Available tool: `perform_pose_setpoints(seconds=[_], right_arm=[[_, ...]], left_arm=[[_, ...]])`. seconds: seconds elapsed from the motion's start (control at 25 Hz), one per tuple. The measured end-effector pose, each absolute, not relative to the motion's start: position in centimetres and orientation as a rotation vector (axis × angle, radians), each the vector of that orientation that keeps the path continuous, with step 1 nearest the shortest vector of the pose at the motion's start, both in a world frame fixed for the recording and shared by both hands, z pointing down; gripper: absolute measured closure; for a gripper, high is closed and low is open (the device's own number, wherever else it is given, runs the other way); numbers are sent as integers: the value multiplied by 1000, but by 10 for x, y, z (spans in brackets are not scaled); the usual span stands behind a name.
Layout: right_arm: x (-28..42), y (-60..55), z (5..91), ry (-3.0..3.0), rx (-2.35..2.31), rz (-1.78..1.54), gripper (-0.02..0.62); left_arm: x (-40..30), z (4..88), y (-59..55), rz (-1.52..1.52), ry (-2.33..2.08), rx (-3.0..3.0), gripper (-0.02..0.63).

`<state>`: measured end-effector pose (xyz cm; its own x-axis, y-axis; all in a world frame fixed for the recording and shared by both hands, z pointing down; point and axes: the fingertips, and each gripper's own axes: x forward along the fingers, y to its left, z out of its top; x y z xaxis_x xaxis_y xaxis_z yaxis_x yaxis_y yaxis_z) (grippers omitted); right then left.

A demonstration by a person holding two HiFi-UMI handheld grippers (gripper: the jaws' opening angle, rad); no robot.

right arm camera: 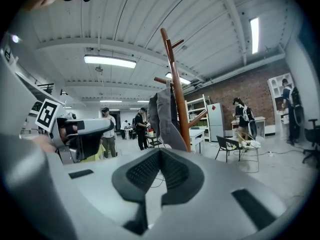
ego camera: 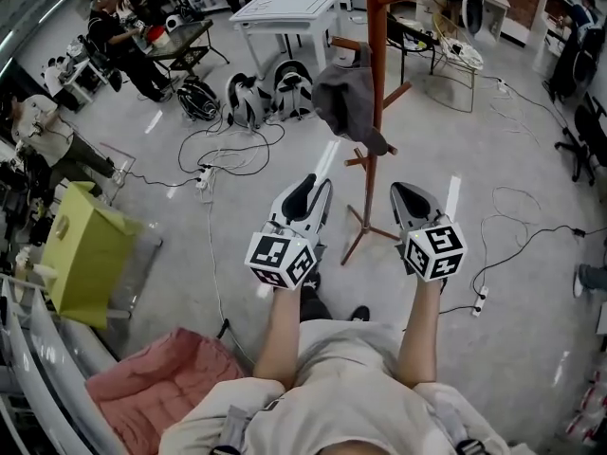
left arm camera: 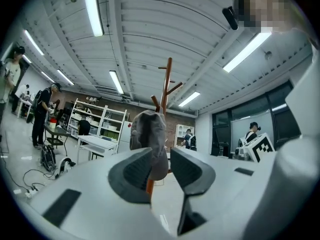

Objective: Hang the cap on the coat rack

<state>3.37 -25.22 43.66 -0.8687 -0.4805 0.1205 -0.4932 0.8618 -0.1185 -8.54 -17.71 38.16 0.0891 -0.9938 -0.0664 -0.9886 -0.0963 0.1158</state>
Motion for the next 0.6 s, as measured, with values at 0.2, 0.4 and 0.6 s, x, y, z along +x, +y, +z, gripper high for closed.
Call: perform_pose_setpoints(seconds=[0.2, 0.4, 0.6], right_arm=[[42, -255, 441, -2939, 789, 257, 594], [41, -261, 443, -2944, 768, 258, 594], [41, -261, 448, -2942, 762, 278, 594]], left_arm=[[-88, 383, -175, -193, -2103, 2267, 546], [-88, 380, -175, -219, -2116, 2275, 600], [-93, 373, -171, -310, -2115, 2276, 600]])
